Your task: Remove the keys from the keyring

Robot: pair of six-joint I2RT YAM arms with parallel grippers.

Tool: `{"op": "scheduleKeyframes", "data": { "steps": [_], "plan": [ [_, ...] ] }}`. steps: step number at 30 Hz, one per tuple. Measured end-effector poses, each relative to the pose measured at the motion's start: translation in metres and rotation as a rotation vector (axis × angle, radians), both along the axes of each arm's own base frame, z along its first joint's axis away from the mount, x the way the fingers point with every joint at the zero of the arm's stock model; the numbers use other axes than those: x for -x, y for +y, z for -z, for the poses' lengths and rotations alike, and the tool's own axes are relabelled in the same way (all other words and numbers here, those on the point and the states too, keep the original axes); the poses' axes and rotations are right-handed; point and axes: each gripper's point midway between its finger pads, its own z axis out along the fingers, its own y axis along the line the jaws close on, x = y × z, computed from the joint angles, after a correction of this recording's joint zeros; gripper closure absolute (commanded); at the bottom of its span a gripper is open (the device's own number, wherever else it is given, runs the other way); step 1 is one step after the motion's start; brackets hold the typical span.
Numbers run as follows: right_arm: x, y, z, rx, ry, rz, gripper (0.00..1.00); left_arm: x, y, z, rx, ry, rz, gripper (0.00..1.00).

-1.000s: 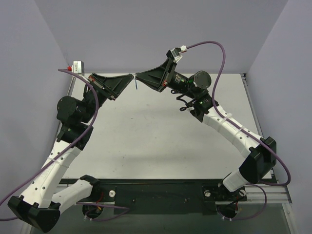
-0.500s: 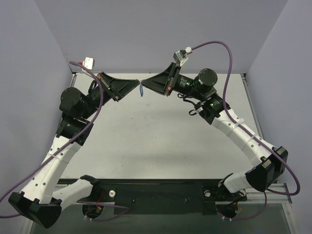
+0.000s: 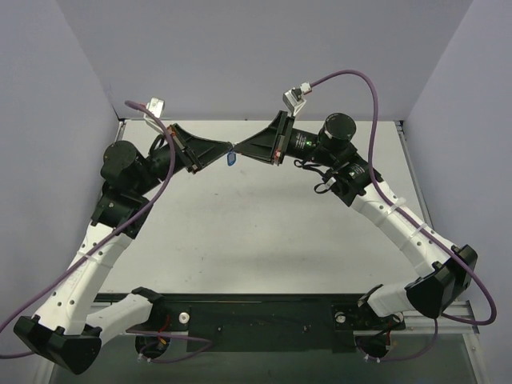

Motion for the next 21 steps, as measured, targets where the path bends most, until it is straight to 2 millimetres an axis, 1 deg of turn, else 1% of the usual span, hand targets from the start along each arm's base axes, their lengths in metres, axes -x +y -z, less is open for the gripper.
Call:
{"op": "scheduleKeyframes", "data": {
  "steps": [7, 13, 21],
  "plan": [
    [0.006, 0.0, 0.003, 0.016, -0.003, -0.031, 1.0, 0.006, -0.001, 0.003, -0.038, -0.014, 0.026, 1.0],
    [0.016, -0.001, 0.007, 0.033, -0.02, -0.084, 1.0, 0.018, -0.003, 0.003, -0.097, -0.041, 0.076, 1.0],
    [0.026, -0.003, 0.02, 0.082, -0.018, -0.148, 1.0, 0.028, -0.005, 0.016, -0.153, -0.036, 0.136, 1.0]
  ]
}}
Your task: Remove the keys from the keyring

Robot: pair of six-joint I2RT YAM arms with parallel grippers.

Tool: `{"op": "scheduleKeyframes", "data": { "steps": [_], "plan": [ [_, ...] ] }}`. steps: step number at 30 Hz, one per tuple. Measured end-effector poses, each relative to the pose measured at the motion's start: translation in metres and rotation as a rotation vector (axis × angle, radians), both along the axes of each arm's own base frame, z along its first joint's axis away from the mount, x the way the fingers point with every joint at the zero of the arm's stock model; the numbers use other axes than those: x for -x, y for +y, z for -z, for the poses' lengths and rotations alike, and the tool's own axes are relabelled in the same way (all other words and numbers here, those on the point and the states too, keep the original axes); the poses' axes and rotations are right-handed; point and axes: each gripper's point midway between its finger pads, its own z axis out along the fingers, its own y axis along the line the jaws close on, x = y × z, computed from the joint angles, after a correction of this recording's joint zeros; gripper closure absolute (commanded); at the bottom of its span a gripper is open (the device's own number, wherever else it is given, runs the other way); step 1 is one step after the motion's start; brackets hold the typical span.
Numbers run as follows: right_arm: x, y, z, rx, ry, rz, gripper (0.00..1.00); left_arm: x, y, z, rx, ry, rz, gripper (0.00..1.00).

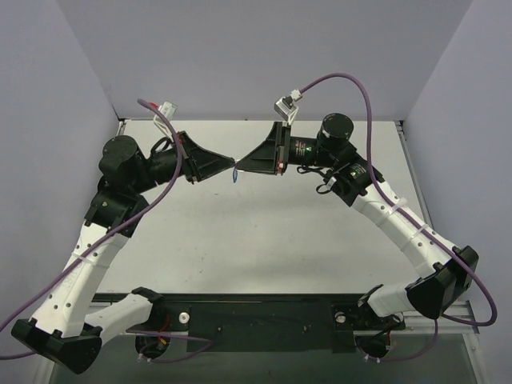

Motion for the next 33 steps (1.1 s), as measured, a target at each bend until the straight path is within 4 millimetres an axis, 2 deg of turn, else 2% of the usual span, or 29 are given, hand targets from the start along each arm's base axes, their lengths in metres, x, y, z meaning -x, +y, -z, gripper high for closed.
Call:
{"op": "scheduleKeyframes", "data": {
  "steps": [14, 30, 31, 32, 33],
  "plan": [
    [0.018, -0.002, 0.009, 0.033, 0.001, -0.107, 1.0, 0.019, -0.002, 0.008, -0.049, 0.004, 0.091, 1.0],
    [0.033, -0.004, 0.01, 0.065, -0.013, -0.233, 1.0, 0.036, -0.004, 0.008, -0.063, 0.007, 0.185, 1.0],
    [0.034, -0.004, 0.01, 0.066, -0.012, -0.238, 1.0, 0.036, -0.004, 0.009, -0.065, 0.006, 0.186, 0.99],
    [0.034, -0.004, 0.01, 0.067, -0.011, -0.241, 1.0, 0.036, -0.004, 0.009, -0.066, 0.007, 0.185, 0.89],
    [0.034, -0.004, 0.011, 0.067, -0.009, -0.244, 1.0, 0.036, -0.004, 0.01, -0.069, 0.009, 0.184, 0.83]
  ]
}}
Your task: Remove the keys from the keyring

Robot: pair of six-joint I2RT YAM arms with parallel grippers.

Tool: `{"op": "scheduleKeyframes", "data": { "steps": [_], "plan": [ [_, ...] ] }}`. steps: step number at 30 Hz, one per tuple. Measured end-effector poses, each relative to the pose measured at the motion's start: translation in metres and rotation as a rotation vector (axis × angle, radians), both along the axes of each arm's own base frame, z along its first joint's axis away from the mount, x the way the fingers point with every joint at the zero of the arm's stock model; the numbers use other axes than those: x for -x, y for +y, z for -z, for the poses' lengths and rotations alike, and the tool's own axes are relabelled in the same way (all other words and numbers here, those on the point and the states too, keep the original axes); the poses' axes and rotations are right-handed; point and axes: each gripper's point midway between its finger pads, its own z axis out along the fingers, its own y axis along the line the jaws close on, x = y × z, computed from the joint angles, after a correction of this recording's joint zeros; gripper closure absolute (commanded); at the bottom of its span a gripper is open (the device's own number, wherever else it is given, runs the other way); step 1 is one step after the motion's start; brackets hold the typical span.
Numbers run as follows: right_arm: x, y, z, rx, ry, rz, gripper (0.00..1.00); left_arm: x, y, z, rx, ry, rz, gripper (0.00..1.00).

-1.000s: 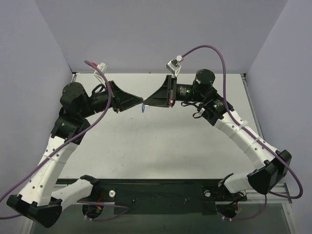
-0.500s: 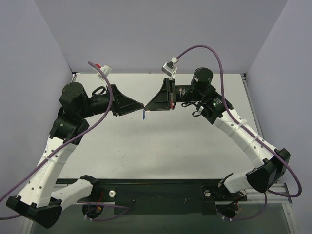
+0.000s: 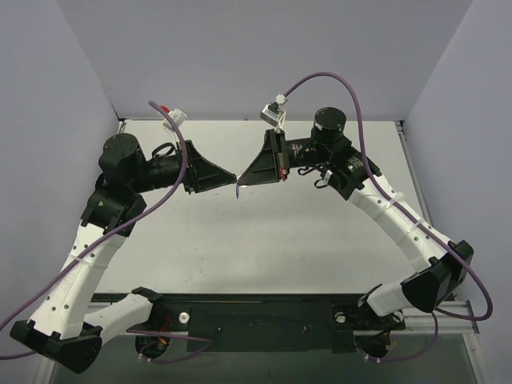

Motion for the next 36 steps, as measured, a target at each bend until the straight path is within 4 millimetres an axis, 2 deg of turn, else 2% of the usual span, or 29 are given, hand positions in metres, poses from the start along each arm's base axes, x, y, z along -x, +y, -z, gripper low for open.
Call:
{"op": "scheduleKeyframes", "data": {
  "steps": [1, 4, 5, 7, 11, 21, 28, 36],
  "plan": [
    [0.0, 0.0, 0.0, 0.001, 0.002, -0.002, 1.0, 0.0, 0.0, 0.0, -0.001, -0.001, -0.003, 0.64],
    [-0.002, 0.001, 0.0, 0.001, 0.001, 0.007, 1.0, -0.001, 0.001, -0.001, -0.002, 0.002, -0.006, 0.42],
    [-0.003, 0.001, 0.0, 0.002, 0.003, 0.013, 1.0, 0.0, 0.001, -0.001, -0.001, 0.002, -0.005, 0.36],
    [-0.006, 0.003, 0.003, 0.007, 0.008, 0.021, 1.0, -0.001, 0.001, -0.003, -0.002, 0.001, -0.006, 0.32],
    [-0.011, 0.006, 0.007, 0.015, 0.018, 0.037, 1.0, -0.009, 0.009, -0.01, 0.003, -0.01, -0.049, 0.32],
    [-0.017, 0.008, 0.004, 0.007, 0.012, 0.071, 1.0, -0.026, 0.025, -0.022, 0.024, -0.036, -0.17, 0.44],
    [-0.024, 0.01, -0.018, -0.056, -0.004, 0.109, 1.0, -0.018, 0.03, -0.037, 0.095, -0.063, -0.199, 0.5],
    [-0.032, 0.013, -0.043, -0.13, -0.024, 0.144, 1.0, -0.02, 0.034, -0.04, 0.198, -0.04, -0.24, 0.56]
  ]
}}
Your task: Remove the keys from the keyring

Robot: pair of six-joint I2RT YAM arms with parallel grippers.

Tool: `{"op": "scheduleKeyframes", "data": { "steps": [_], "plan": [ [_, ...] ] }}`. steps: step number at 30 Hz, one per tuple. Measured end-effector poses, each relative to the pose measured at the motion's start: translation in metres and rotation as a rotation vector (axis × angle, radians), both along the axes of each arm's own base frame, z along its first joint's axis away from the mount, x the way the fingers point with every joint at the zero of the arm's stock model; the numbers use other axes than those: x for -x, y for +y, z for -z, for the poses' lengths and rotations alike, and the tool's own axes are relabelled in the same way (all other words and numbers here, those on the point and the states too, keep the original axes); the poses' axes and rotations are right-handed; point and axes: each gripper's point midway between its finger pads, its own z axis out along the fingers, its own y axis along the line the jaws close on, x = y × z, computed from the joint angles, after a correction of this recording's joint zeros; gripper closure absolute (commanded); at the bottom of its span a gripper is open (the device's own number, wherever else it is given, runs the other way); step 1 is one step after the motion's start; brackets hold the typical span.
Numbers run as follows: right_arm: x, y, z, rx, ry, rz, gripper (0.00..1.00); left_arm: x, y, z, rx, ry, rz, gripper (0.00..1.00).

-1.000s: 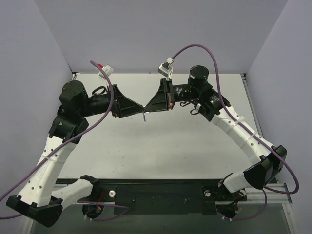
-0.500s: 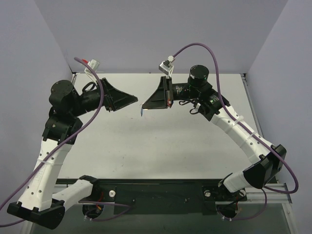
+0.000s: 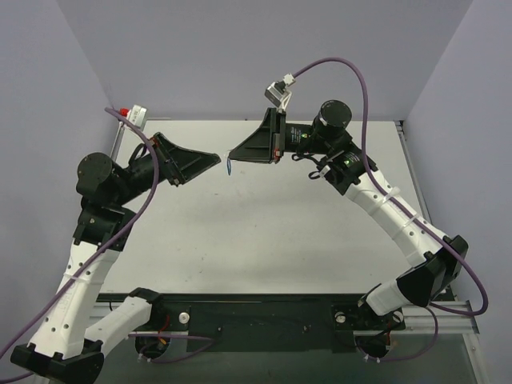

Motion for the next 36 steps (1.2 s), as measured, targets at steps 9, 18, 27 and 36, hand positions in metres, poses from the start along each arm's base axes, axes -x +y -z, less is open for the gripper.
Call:
{"op": "scheduleKeyframes", "data": {
  "steps": [9, 18, 27, 36],
  "plan": [
    [-0.003, 0.001, -0.008, -0.026, 0.002, 0.012, 1.0, -0.006, 0.003, -0.014, 0.063, -0.025, -0.035, 0.62],
    [-0.008, 0.002, -0.01, -0.033, 0.006, 0.041, 1.0, -0.015, 0.003, -0.016, 0.078, -0.022, -0.055, 0.64],
    [-0.012, 0.003, -0.011, -0.038, 0.009, 0.061, 1.0, -0.016, 0.004, -0.016, 0.081, -0.023, -0.062, 0.65],
    [-0.014, 0.004, -0.012, -0.04, 0.009, 0.07, 1.0, -0.023, 0.001, -0.015, 0.086, -0.017, -0.068, 0.67]
  ]
}}
